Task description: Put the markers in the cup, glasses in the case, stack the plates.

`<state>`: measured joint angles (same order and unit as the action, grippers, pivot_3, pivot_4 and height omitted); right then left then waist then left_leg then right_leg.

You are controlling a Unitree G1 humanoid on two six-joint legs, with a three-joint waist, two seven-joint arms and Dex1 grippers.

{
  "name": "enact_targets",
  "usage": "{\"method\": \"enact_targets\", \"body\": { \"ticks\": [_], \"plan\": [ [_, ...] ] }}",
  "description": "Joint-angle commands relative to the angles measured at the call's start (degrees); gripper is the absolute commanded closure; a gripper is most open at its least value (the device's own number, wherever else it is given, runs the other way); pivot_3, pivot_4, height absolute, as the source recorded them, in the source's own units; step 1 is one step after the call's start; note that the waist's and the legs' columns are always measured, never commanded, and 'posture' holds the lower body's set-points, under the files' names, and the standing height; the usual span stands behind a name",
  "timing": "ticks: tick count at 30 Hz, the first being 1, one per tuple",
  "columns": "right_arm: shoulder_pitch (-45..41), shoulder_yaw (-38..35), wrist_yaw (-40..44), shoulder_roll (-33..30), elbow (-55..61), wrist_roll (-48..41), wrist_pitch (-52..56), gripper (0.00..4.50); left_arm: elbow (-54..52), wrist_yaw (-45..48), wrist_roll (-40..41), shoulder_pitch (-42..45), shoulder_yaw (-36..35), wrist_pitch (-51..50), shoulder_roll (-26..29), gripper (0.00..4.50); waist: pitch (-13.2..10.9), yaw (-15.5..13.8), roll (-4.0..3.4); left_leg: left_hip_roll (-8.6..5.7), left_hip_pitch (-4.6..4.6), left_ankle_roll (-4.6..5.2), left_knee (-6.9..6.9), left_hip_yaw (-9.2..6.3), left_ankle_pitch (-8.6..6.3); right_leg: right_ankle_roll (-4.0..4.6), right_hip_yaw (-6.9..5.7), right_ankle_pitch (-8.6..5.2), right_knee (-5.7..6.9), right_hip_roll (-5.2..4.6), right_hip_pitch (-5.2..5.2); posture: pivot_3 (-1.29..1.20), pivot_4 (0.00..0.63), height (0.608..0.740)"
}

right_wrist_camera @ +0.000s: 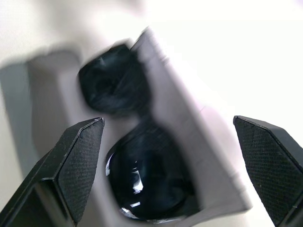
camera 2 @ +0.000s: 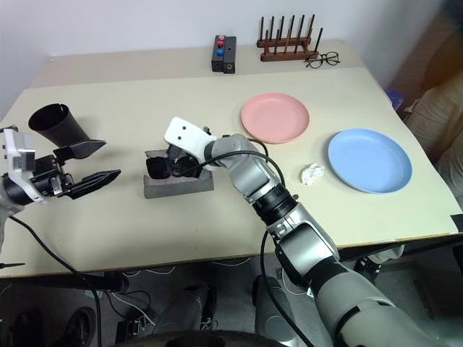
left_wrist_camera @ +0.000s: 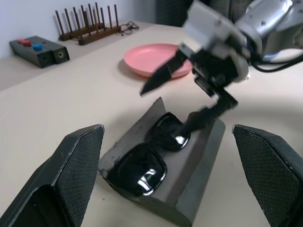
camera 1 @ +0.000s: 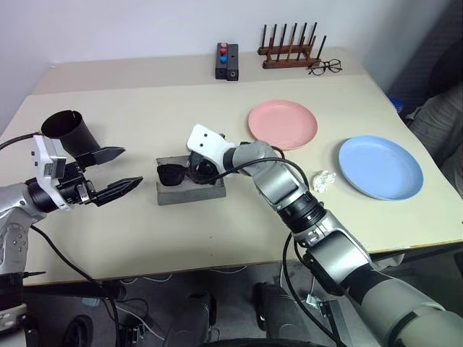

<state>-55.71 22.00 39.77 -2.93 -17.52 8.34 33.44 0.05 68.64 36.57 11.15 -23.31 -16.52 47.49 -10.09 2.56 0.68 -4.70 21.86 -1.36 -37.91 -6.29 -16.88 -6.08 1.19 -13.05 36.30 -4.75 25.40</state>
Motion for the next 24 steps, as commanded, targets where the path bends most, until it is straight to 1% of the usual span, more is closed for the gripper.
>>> {"method": "enact_targets", "body": {
  "ticks": [1, 3, 5, 9, 12, 15, 17, 19, 20, 21, 23, 24],
  "plan": [
    [-2.4, -4.7, 0.3, 1.7, 3.4, -4.8, -0.1, 0.05, 0.3, -0.1, 0.0, 1.5, -0.3, 0.7, 0.5, 0.00, 0.0, 0.0, 0.00, 0.00, 0.00, 0.00, 0.00, 0.00, 0.00, 0.00, 0.00, 0.00, 0.00, 0.00, -0.01, 0.00, 0.150, 0.740],
    [-2.5, -5.9, 1.3, 1.7, 4.6, -6.8, -0.4, 0.05, 0.8, -0.4, -0.4, 2.3, 0.0, 1.2, 0.2, 0.00, 0.0, 0.0, 0.00, 0.00, 0.00, 0.00, 0.00, 0.00, 0.00, 0.00, 0.00, 0.00, 0.00, 0.00, 0.00, 0.00, 0.150, 0.740],
    [-2.8, -9.0, 1.4, 2.2, 5.7, -10.2, 1.1, 0.05, 1.9, -1.6, -0.7, 3.9, 0.6, 0.6, -0.2, 0.00, 0.0, -0.1, 0.00, 0.00, 0.00, 0.00, 0.00, 0.00, 0.00, 0.00, 0.00, 0.00, -0.01, 0.00, 0.00, 0.00, 0.150, 0.740],
    [-2.3, -14.7, -1.6, 1.2, 5.4, -13.6, 0.2, 0.05, 7.5, -6.0, -3.5, 9.9, 3.7, -0.9, -1.3, 0.00, 0.0, -0.2, 0.01, -0.01, 0.01, 0.04, 0.00, -0.03, -0.02, 0.01, -0.02, 0.01, 0.00, 0.01, -0.02, 0.00, 0.150, 0.740],
    [0.2, -17.0, -1.9, -1.4, 7.3, -14.9, -2.2, 0.05, 10.3, -6.8, -6.8, 13.1, 6.2, 2.7, -2.6, 0.00, 0.0, -0.2, 0.01, -0.02, 0.01, -0.01, -0.01, -0.03, 0.01, 0.01, -0.03, 0.01, -0.01, 0.00, -0.03, 0.00, 0.150, 0.740],
    [5.7, -19.8, 1.9, -6.5, 11.5, -18.2, -3.8, 0.05, 15.5, -7.3, -9.0, 18.2, 8.0, 5.5, -4.2, 0.00, 0.0, -0.5, 0.04, -0.03, 0.06, -0.02, -0.01, -0.03, 0.01, 0.00, -0.04, 0.01, -0.04, -0.01, -0.01, 0.00, 0.150, 0.740],
    [10.6, -20.4, 7.0, -11.3, 16.2, -20.9, -5.1, 0.05, 19.0, -6.4, -9.7, 21.2, 8.9, 6.9, -5.1, 0.00, 0.0, -0.4, 0.05, -0.03, 0.19, -0.01, -0.08, -0.06, 0.01, -0.01, -0.10, 0.02, -0.10, -0.02, 0.02, 0.00, 0.150, 0.740],
    [14.8, -21.4, 10.9, -15.7, 20.2, -23.2, -6.6, 0.05, 23.0, -5.1, -10.7, 24.0, 10.0, 8.3, -5.8, 0.00, 0.0, -0.4, 0.05, -0.05, 0.25, 0.01, -0.09, -0.04, 0.00, -0.01, -0.09, 0.02, -0.11, -0.05, 0.05, 0.00, 0.150, 0.740],
    [16.8, -22.0, 12.7, -17.8, 21.9, -24.5, -7.1, 0.05, 25.5, -4.1, -10.4, 25.9, 10.3, 7.4, -6.1, 0.00, 0.0, -0.3, 0.04, -0.05, 0.26, 0.01, -0.09, -0.03, 0.00, -0.02, -0.10, 0.02, -0.12, -0.04, 0.07, 0.00, 0.150, 0.740],
    [18.9, -22.8, 14.3, -20.0, 23.7, -25.2, -8.9, 0.05, 28.3, -3.3, -11.7, 27.9, 11.4, 9.1, -6.4, 0.00, 0.0, -0.2, 0.03, -0.05, 0.28, 0.02, -0.09, -0.03, 0.00, -0.02, -0.10, 0.02, -0.12, -0.04, 0.07, 0.00, 0.150, 0.740],
    [21.2, -23.7, 15.2, -23.0, 25.0, -25.7, -10.0, 0.05, 33.2, -1.6, -13.4, 31.5, 12.8, 11.1, -7.0, 0.00, 0.0, 0.0, 0.04, -0.03, 0.27, 0.03, -0.11, -0.01, 0.00, -0.02, -0.11, 0.03, -0.10, -0.01, 0.08, 0.00, 0.150, 0.740],
    [22.1, -24.6, 15.8, -24.1, 25.9, -27.5, -8.7, 0.02, 35.5, -0.9, -14.0, 33.3, 13.4, 11.3, -7.2, 0.25, 0.0, 0.1, 0.04, -0.02, 0.26, 0.06, -0.11, 0.01, -0.02, -0.02, -0.11, 0.03, -0.09, 0.01, 0.08, 0.00, 0.150, 0.740]
  ]
}}
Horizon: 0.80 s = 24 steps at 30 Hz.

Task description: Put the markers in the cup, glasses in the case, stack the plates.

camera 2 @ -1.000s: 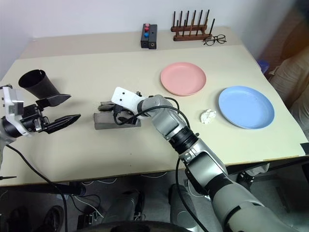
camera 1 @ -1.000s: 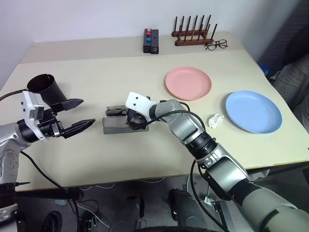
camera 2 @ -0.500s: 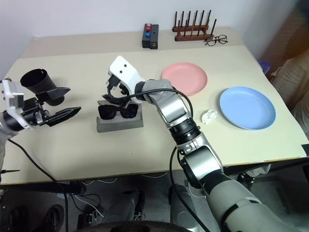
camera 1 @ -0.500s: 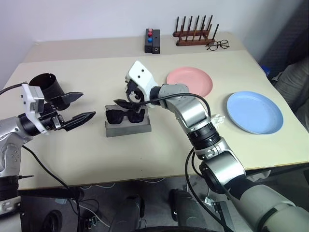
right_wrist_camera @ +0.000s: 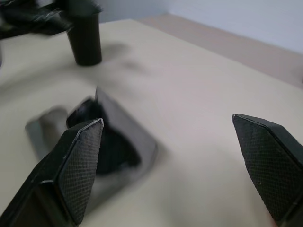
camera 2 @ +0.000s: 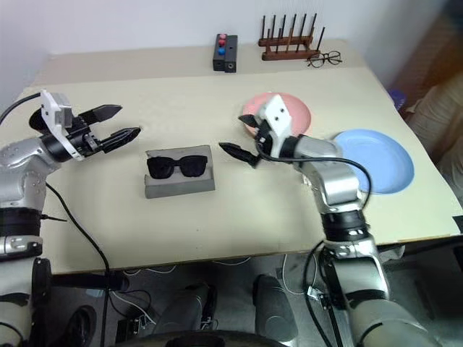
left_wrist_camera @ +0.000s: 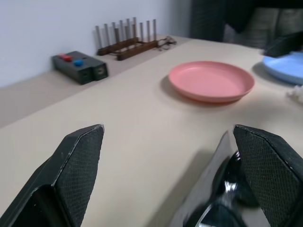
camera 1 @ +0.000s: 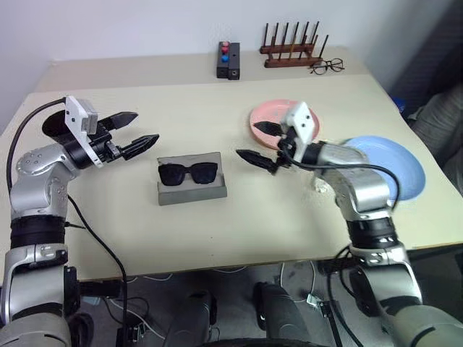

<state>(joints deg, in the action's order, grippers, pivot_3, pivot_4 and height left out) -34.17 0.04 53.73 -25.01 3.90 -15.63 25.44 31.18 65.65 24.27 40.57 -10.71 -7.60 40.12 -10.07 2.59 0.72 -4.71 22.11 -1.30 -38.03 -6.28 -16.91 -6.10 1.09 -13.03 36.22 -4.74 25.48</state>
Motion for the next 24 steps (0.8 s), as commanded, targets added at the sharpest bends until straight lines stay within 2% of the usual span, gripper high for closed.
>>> {"method": "enact_targets", "body": {
  "ticks": [1, 3, 9, 10, 15, 18, 24],
  "plan": [
    [1.2, -3.5, 2.2, -2.9, 5.4, -5.2, 0.6, 0.00, 6.7, 2.8, -2.4, 5.6, 1.5, 2.8, 0.0, 0.52, 0.0, 0.0, 0.00, 0.01, 0.00, 0.08, -0.01, 0.01, -0.05, 0.00, 0.00, 0.00, 0.01, 0.01, 0.00, 0.00, 0.150, 0.740],
    [3.5, -5.3, 3.6, -5.0, 7.8, -8.7, 2.5, 0.00, 12.4, 4.1, -3.8, 9.3, 2.4, 3.6, -0.8, 1.28, 0.0, -0.2, 0.00, 0.04, -0.02, 0.14, -0.02, 0.00, -0.07, 0.00, -0.01, 0.00, 0.04, 0.03, 0.00, 0.00, 0.150, 0.740],
    [8.0, -6.4, 3.8, -8.9, 10.1, -9.8, 0.3, 0.00, 27.5, 2.8, -11.0, 17.6, 6.1, 10.7, -4.9, 4.30, 0.0, -0.9, 0.02, -0.03, 0.00, 0.23, -0.15, 0.02, -0.12, -0.03, -0.01, 0.02, 0.00, -0.03, -0.09, 0.00, 0.150, 0.740],
    [8.2, -6.0, 3.3, -8.9, 10.0, -9.4, -0.1, 0.00, 29.3, 2.0, -12.1, 18.7, 6.4, 11.5, -5.3, 4.41, 0.0, -1.0, 0.03, -0.03, 0.00, 0.24, -0.16, 0.04, -0.13, -0.04, -0.01, 0.02, 0.01, -0.02, -0.09, 0.00, 0.150, 0.740],
    [9.0, -3.9, 1.7, -8.0, 11.2, -8.8, -0.9, 0.00, 37.9, -5.3, -18.1, 23.9, 8.8, 12.1, -8.2, 4.41, 0.0, -1.6, 0.05, 0.00, 0.01, 0.22, -0.16, 0.04, -0.11, -0.05, -0.01, 0.03, 0.04, 0.02, -0.05, 0.00, 0.150, 0.740],
    [9.1, -3.3, 1.0, -7.7, 11.9, -9.5, -0.2, 0.00, 40.6, -3.3, -19.1, 25.6, 9.2, 6.8, -9.8, 4.41, 0.0, -1.8, 0.05, -0.03, 0.03, 0.22, -0.19, 0.05, -0.11, -0.06, -0.01, 0.03, 0.04, 0.00, -0.06, 0.00, 0.150, 0.740],
    [9.2, -2.9, 0.3, -7.9, 12.4, -9.6, -0.5, 0.00, 41.3, 4.9, -22.8, 26.3, 12.2, 2.3, -9.3, 4.41, 0.0, -1.7, 0.06, -0.05, 0.05, 0.21, -0.21, 0.04, -0.10, -0.07, -0.02, 0.04, 0.06, 0.02, -0.06, 0.00, 0.150, 0.740]
  ]
}}
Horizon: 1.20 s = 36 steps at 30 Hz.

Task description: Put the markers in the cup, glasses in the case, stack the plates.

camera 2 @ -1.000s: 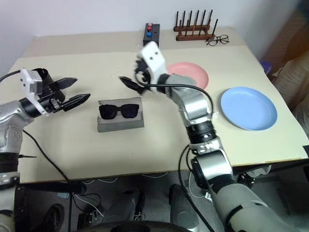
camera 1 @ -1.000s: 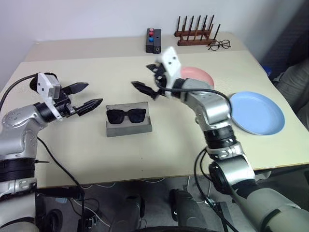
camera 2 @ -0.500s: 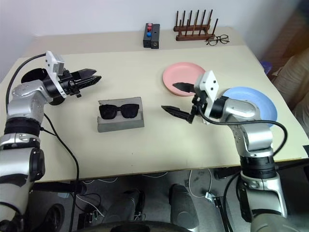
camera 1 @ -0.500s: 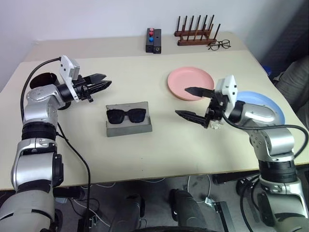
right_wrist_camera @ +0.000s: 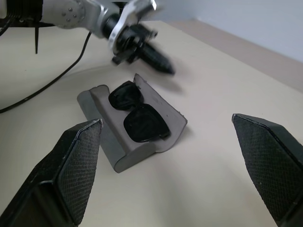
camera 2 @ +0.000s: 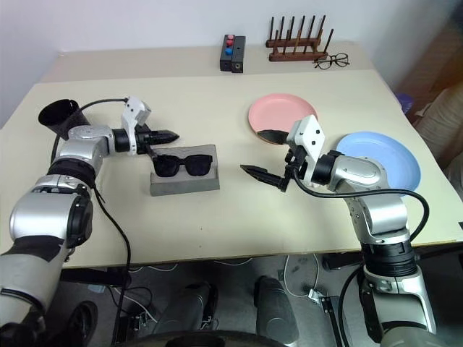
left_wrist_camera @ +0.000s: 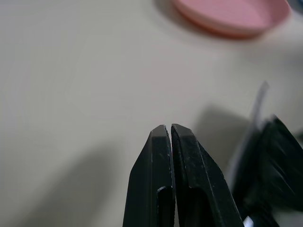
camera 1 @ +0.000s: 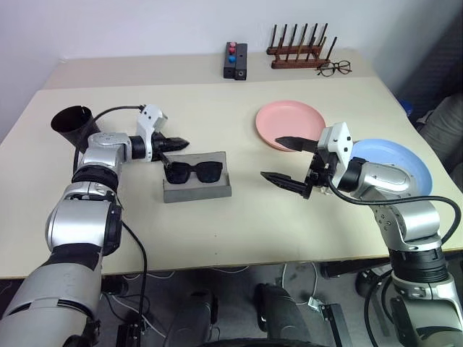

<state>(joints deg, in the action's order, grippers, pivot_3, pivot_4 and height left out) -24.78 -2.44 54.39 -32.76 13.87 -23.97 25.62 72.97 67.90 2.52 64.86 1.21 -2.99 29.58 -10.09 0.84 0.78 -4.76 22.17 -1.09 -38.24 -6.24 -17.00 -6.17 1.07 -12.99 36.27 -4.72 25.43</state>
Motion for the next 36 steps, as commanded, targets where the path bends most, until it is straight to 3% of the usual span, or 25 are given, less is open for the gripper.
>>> {"method": "enact_targets", "body": {
  "ticks": [1, 10, 15, 21, 25, 29, 36],
  "plan": [
    [-0.1, -0.4, -0.5, -0.1, 2.5, -1.4, -0.6, 0.00, -0.4, 2.9, -0.9, 2.5, -0.1, -3.2, 1.4, 4.41, 0.0, 0.1, 0.00, 0.02, 0.00, 0.00, 0.00, 0.00, 0.00, 0.00, 0.00, 0.00, 0.00, 0.01, 0.00, 0.00, 0.150, 0.740],
    [-0.8, 1.0, -1.9, 0.0, 1.6, 0.2, -1.8, 0.00, 0.3, 13.0, -0.9, 6.0, -0.2, -15.6, 3.1, 4.41, 0.0, 0.2, 0.00, 0.01, 0.00, 0.01, -0.01, 0.00, 0.00, 0.00, 0.00, 0.00, 0.02, 0.02, 0.00, 0.00, 0.150, 0.740],
    [-0.8, 1.2, -2.6, -0.1, 1.5, 0.7, -2.8, 0.00, -1.0, 18.5, -3.2, 5.3, 2.3, -17.6, 3.5, 4.41, 0.0, 0.2, 0.00, 0.01, 0.00, -0.06, -0.01, 0.00, 0.03, 0.00, -0.01, 0.00, 0.03, 0.02, 0.00, 0.00, 0.150, 0.740],
    [-0.6, 1.9, -3.2, 0.3, 1.6, 0.4, -2.8, 0.00, -1.2, 3.8, 0.4, 6.0, -4.5, -7.1, 2.5, 4.41, 0.0, -0.1, 0.01, 0.02, 0.00, -0.20, -0.04, -0.03, 0.11, 0.00, 0.00, 0.00, 0.03, 0.00, 0.00, 0.00, 0.150, 0.740],
    [-0.7, 2.1, -3.2, 0.4, 1.4, 0.4, -3.0, 0.00, -0.6, -0.5, -0.5, 6.0, -5.1, -4.6, 3.0, 4.41, 0.0, -0.1, 0.01, 0.02, 0.00, -0.21, -0.04, -0.02, 0.11, 0.00, 0.01, 0.00, 0.03, -0.02, 0.00, 0.00, 0.150, 0.740],
    [-0.9, 2.4, -3.3, 0.3, 1.3, 0.7, -3.4, 0.00, 0.4, 2.4, -4.3, 3.8, -1.2, -6.7, 3.7, 4.41, 0.0, 0.0, 0.01, 0.01, 0.00, -0.20, -0.03, -0.01, 0.11, 0.00, 0.00, 0.00, 0.05, 0.00, 0.01, 0.00, 0.150, 0.740],
    [-0.9, 2.9, -3.4, 0.2, 1.3, 1.1, -3.8, 0.00, 0.5, 8.1, -3.7, 2.7, -1.1, -12.0, 2.7, 4.41, 0.0, 0.0, 0.02, 0.01, 0.00, -0.18, -0.04, 0.00, 0.11, 0.00, 0.00, 0.00, 0.08, 0.02, 0.00, 0.00, 0.150, 0.740]
  ]
}}
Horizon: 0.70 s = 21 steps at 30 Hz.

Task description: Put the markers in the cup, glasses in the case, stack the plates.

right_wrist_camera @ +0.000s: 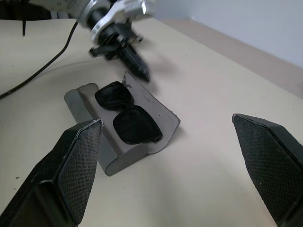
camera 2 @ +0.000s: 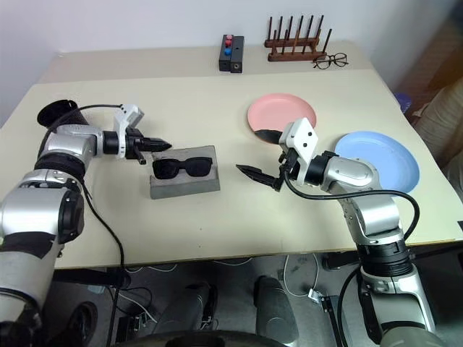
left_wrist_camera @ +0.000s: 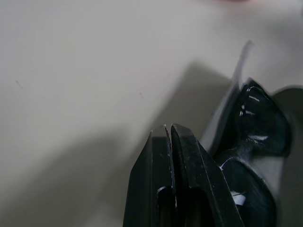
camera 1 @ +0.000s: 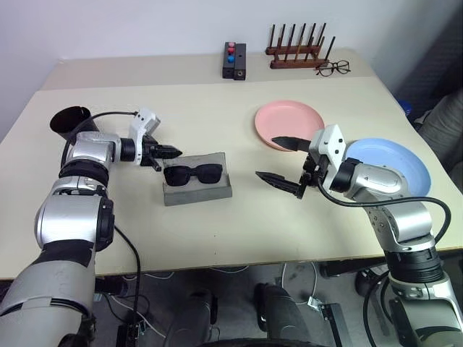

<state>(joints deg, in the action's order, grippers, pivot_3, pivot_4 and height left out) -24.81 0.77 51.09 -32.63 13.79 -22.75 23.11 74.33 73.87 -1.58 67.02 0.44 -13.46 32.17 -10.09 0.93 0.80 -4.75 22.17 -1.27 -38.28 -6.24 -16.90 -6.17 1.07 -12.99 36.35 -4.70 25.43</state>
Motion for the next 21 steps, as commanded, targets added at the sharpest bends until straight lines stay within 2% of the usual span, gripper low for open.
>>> {"method": "enact_targets", "body": {
  "ticks": [1, 7, 10, 14, 21],
  "plan": [
    [-0.9, -0.3, -0.1, 0.0, 1.4, -0.1, -1.4, 0.00, -0.9, 2.5, 0.5, 0.6, -0.4, -2.0, 0.0, 4.41, 0.0, -0.1, 0.01, 0.00, 0.00, 0.00, -0.01, 0.00, 0.00, 0.00, 0.00, 0.00, 0.00, 0.00, -0.01, 0.00, 0.150, 0.740],
    [-1.6, 0.1, -0.5, -0.3, 2.2, 0.1, -1.4, 0.00, -1.5, 10.5, 2.7, 1.8, -1.7, -7.0, 0.2, 4.41, 0.0, 0.0, 0.01, 0.00, 0.00, -0.01, -0.03, 0.00, 0.00, 0.00, 0.00, 0.00, 0.01, 0.00, -0.01, 0.00, 0.150, 0.740],
    [-1.7, 0.2, -0.6, -0.2, 1.8, 0.3, -1.7, 0.00, -2.1, 15.7, 1.8, 1.7, 0.0, -10.1, 0.9, 4.41, 0.0, 0.1, 0.01, 0.00, 0.00, -0.01, -0.03, 0.00, 0.00, 0.00, -0.01, 0.00, 0.02, 0.00, -0.01, 0.00, 0.150, 0.740],
    [-1.7, 0.5, -0.6, -0.2, 1.3, 0.9, -2.3, 0.00, -5.6, 18.6, 5.0, -0.1, 6.0, -14.9, 1.9, 4.41, 0.0, 0.2, 0.01, 0.00, 0.00, -0.01, -0.03, 0.00, 0.00, 0.00, 0.00, 0.00, 0.04, 0.01, 0.00, 0.00, 0.150, 0.740],
    [-2.1, 0.5, -0.5, -0.3, 0.5, 1.6, -3.1, 0.00, -14.7, 18.6, 12.5, -5.5, 14.4, -16.2, 4.4, 4.41, 0.0, 0.1, 0.01, 0.02, 0.00, -0.01, -0.03, -0.02, 0.01, 0.00, 0.03, 0.00, 0.06, 0.00, 0.02, 0.00, 0.150, 0.740]
  ]
}}
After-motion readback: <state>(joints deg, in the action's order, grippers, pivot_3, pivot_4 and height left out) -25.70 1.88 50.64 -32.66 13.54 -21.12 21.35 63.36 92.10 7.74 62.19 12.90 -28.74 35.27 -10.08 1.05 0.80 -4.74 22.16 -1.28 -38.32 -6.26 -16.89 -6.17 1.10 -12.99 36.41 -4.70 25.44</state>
